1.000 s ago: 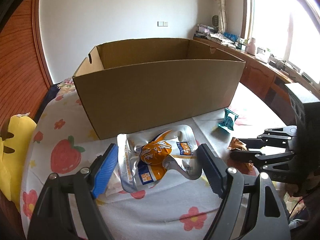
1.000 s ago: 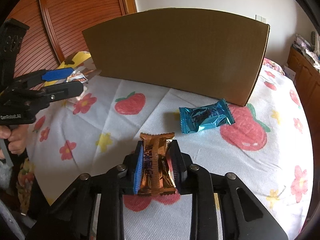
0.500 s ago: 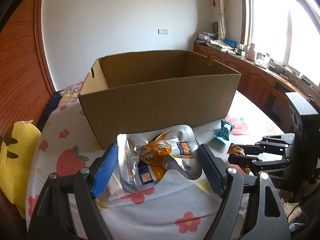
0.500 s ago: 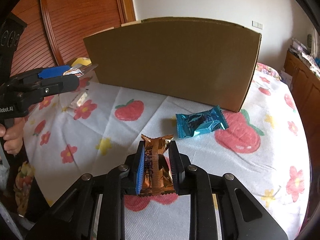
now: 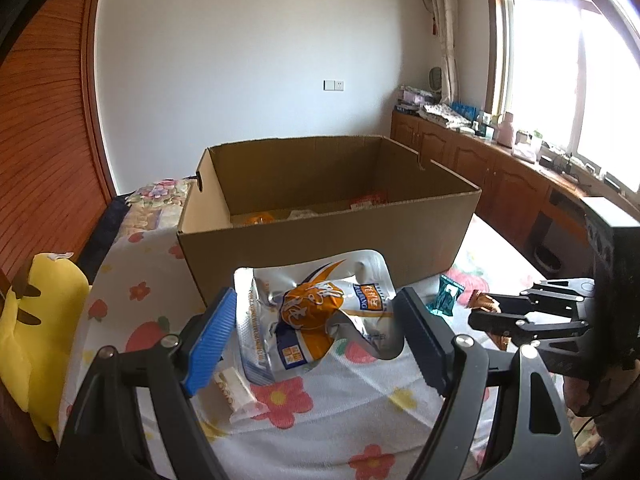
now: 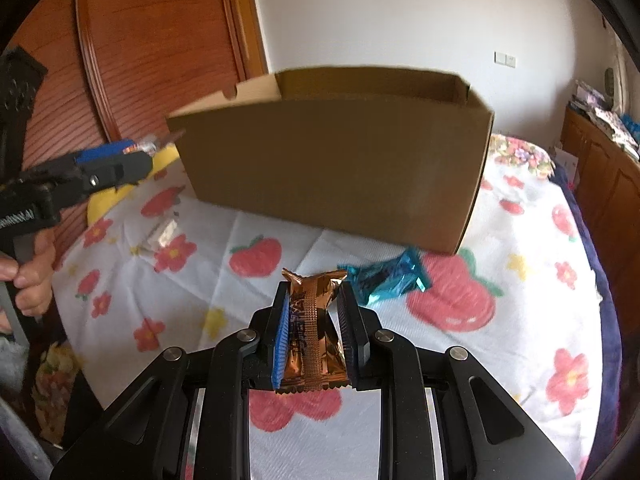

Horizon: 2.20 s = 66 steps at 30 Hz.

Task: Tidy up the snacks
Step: 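Lift both snacks over the cardboard box and open both tools to release them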

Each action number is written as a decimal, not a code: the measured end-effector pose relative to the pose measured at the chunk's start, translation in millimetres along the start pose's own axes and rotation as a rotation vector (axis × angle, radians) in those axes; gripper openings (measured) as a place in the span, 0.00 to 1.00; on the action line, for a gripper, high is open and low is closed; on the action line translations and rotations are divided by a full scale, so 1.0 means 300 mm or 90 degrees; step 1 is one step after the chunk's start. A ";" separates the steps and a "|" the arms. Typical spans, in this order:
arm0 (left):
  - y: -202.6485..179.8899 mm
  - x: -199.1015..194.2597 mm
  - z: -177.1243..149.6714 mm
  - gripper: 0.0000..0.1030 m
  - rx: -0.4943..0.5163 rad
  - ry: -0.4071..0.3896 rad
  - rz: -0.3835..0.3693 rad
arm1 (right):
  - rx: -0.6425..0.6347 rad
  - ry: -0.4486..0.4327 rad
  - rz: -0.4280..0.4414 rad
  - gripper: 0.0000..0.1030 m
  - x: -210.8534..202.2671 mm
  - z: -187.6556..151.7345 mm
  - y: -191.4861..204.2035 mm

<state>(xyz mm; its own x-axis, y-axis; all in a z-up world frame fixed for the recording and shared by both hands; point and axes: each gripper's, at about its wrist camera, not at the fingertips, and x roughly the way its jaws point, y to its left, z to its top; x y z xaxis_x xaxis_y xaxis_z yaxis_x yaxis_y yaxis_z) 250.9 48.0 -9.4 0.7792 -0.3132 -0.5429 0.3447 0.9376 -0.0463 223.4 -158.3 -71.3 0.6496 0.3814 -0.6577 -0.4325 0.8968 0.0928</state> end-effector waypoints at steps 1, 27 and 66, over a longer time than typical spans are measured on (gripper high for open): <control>0.002 -0.004 0.003 0.79 -0.003 -0.004 0.000 | 0.000 -0.006 0.000 0.20 -0.011 0.009 0.001; 0.007 -0.026 0.165 0.79 0.004 -0.065 0.003 | -0.054 -0.113 0.002 0.20 -0.164 0.251 0.040; 0.122 0.387 0.260 0.80 0.006 -0.022 0.017 | -0.089 -0.070 -0.025 0.21 0.238 0.482 -0.041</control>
<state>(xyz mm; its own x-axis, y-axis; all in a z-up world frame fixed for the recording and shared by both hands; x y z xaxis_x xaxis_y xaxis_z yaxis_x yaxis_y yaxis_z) 394.8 34.2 -8.6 0.8059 -0.2939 -0.5139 0.3284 0.9442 -0.0250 365.6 -109.7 -11.5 0.7285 0.3753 -0.5730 -0.4831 0.8746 -0.0414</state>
